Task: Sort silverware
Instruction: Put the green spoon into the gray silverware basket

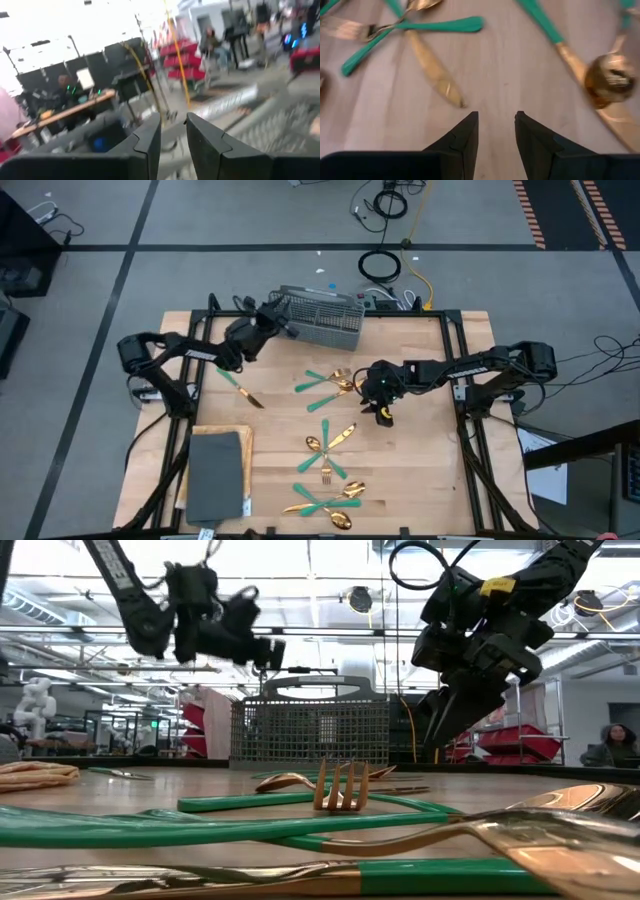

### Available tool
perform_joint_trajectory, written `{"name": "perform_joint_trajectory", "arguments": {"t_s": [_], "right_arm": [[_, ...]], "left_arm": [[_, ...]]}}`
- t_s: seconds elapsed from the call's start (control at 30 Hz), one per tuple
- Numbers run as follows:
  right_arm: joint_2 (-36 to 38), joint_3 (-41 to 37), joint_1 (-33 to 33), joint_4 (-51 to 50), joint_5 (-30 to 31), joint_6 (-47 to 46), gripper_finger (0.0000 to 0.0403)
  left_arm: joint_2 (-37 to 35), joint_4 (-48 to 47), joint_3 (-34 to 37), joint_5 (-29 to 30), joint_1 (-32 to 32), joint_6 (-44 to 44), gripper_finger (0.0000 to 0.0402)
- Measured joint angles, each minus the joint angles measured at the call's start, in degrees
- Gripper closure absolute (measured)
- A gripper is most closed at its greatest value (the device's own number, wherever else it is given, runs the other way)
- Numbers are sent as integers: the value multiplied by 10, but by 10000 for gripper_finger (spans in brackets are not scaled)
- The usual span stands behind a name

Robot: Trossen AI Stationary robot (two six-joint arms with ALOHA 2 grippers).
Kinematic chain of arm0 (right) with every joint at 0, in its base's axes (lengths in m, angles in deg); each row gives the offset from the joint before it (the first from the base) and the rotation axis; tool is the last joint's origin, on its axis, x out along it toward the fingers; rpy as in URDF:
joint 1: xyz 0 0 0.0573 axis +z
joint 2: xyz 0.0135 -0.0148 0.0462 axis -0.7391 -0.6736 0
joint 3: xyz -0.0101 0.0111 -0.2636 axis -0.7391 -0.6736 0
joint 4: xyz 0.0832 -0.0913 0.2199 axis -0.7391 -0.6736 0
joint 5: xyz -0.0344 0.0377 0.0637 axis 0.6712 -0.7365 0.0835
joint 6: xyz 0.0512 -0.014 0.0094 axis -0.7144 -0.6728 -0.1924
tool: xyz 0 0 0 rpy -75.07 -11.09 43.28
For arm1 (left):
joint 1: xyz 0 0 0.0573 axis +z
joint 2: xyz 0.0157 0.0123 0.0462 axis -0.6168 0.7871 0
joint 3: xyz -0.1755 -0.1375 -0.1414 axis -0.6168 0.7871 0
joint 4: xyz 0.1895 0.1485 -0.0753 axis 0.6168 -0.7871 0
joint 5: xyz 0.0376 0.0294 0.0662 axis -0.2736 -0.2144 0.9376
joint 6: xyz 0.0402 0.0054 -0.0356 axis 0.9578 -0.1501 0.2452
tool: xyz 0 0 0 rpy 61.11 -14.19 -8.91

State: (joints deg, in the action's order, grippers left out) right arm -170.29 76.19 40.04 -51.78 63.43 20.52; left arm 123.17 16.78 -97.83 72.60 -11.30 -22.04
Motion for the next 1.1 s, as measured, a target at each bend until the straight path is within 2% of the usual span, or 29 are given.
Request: {"name": "perform_joint_trajectory", "arguments": {"t_s": [0.27, 0.37, 0.57, 0.67, 0.83, 0.93, 1.1], "right_arm": [[0, 0, 14, 72, 155, -3, 284], [0, 0, 8, 103, 159, -12, 284], [0, 0, -7, 78, 174, -27, 274], [0, 0, -15, 79, 175, -59, 255], [0, 0, -33, 74, 175, -93, 210], [0, 0, -33, 41, 175, -72, 198], [0, 0, -32, 26, 184, 16, 204]], "left_arm": [[-137, -18, 0, 0, -95, 4, 303], [-188, -54, 0, -1, -139, 5, 303], [-281, -172, 0, 19, -212, 5, 303], [-312, -216, 0, 41, -241, 5, 303], [-340, -234, 0, 46, -277, 1, 303], [-356, -238, 0, 46, -298, 16, 303], [-390, -250, 0, 46, -336, 31, 303]]}}
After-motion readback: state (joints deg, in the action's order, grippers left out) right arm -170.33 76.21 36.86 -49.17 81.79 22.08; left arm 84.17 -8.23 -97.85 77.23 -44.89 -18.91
